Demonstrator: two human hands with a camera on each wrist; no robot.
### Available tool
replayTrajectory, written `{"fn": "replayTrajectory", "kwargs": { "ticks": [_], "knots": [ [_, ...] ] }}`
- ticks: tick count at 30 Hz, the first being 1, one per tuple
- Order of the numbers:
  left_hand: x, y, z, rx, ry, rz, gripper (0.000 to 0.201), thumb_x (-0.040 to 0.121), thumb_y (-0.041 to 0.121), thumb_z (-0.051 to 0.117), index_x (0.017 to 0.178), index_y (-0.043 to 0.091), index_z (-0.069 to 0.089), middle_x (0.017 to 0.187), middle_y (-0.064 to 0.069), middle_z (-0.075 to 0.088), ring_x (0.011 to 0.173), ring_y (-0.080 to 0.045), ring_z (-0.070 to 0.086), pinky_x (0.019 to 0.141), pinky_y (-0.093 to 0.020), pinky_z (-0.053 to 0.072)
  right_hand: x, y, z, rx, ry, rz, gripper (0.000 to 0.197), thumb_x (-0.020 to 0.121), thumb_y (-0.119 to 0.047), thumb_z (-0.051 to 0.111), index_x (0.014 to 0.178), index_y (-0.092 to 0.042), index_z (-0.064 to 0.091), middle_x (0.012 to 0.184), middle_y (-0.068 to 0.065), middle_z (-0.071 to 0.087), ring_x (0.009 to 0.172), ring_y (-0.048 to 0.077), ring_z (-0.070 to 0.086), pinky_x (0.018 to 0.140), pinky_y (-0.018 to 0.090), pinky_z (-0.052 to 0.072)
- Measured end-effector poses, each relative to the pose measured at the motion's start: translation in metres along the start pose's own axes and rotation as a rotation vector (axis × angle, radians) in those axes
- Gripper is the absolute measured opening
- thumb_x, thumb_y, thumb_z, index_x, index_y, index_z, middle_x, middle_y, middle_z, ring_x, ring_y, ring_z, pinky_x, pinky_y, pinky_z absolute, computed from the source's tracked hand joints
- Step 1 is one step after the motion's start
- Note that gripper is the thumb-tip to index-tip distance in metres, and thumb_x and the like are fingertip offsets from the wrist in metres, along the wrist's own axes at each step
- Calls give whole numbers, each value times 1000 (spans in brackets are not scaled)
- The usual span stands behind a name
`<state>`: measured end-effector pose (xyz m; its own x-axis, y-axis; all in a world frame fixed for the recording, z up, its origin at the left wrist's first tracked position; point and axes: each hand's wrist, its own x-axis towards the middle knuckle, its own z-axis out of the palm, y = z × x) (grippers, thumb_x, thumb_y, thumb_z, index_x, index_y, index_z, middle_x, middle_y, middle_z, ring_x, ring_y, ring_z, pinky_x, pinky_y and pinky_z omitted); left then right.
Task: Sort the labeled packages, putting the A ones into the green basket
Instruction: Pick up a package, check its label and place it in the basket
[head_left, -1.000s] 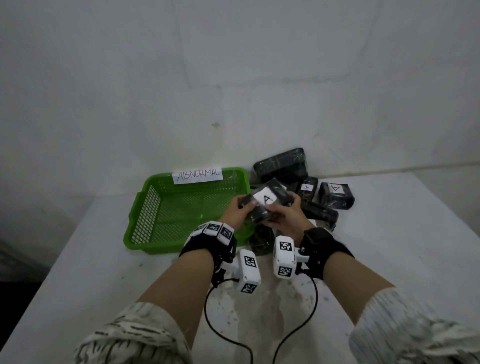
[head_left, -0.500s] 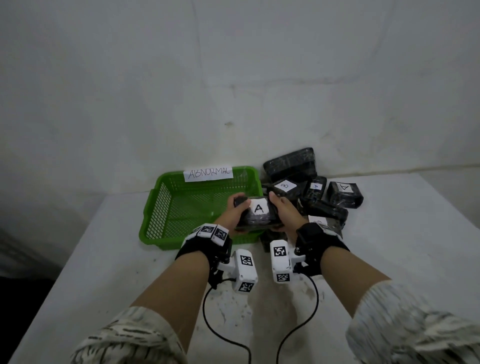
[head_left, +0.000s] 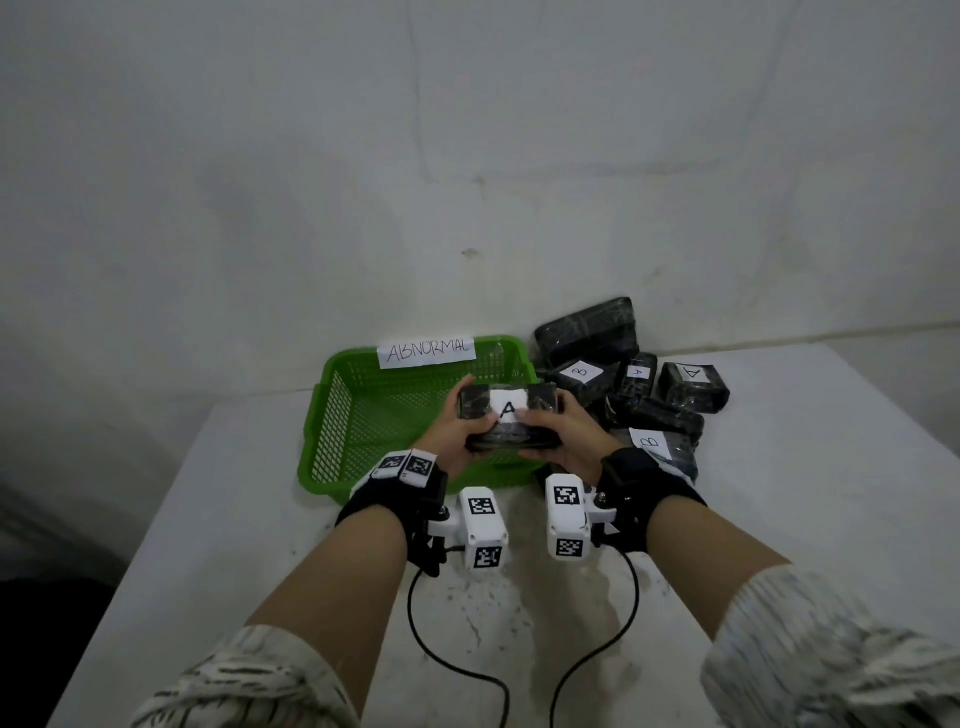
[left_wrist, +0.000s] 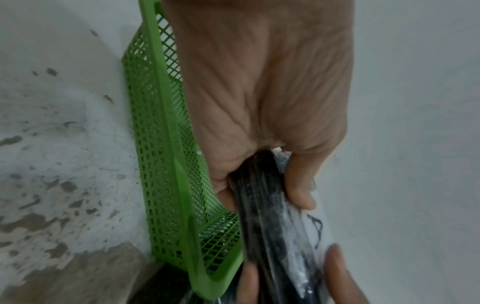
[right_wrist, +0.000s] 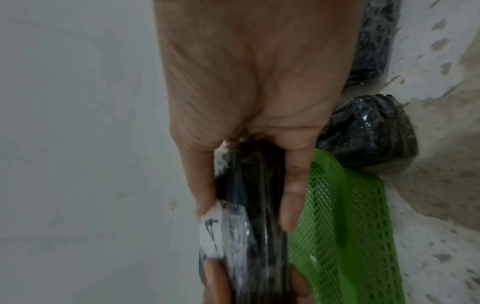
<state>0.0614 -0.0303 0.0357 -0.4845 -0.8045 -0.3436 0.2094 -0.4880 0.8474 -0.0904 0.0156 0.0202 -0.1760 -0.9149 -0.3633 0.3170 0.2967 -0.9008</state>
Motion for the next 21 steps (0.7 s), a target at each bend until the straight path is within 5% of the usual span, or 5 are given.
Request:
{"fn": "replayTrajectory", "kwargs": {
  "ticks": [3,8,13,16,21],
  "knots": [
    [-6,5,-5,68,-31,27,74,87,-15,46,143,29,28,132,-15,44,92,-25,56,68,-35,52,1,9,4,-60,-2,-31,67,79,3,71,129,-19,32,108,0,56,92,17,60,74,34,55],
    [-9,7,-17,3,2,-15,49,97,7,42,139,31,37,142,-16,40,112,-37,49,80,-44,48,-1,8,16,-66,-6,-55,69,77,6,72,129,-20,34,102,1,60,84,17,62,65,31,52],
    [-15,12,-27,28,-39,22,51,95,-4,37,136,25,42,140,-17,41,96,-32,54,76,-43,49,-2,4,29,23,10,-16,49,79,-18,76,118,-16,46,110,9,64,98,28,63,86,47,53],
    [-16,14,-27,61,-72,-15,46,96,2,39,134,27,43,138,-17,40,96,-31,53,74,-43,50,-3,0,34,-6,45,-67,71,59,-31,89,117,-2,57,113,20,67,97,34,67,93,52,51],
    [-16,15,-22,101,-40,-6,29,98,17,41,123,31,47,128,-13,46,93,-30,54,69,-37,48,3,-3,31,-49,118,-119,86,42,-36,93,113,-5,56,112,17,68,100,32,67,92,52,52]
  ]
}}
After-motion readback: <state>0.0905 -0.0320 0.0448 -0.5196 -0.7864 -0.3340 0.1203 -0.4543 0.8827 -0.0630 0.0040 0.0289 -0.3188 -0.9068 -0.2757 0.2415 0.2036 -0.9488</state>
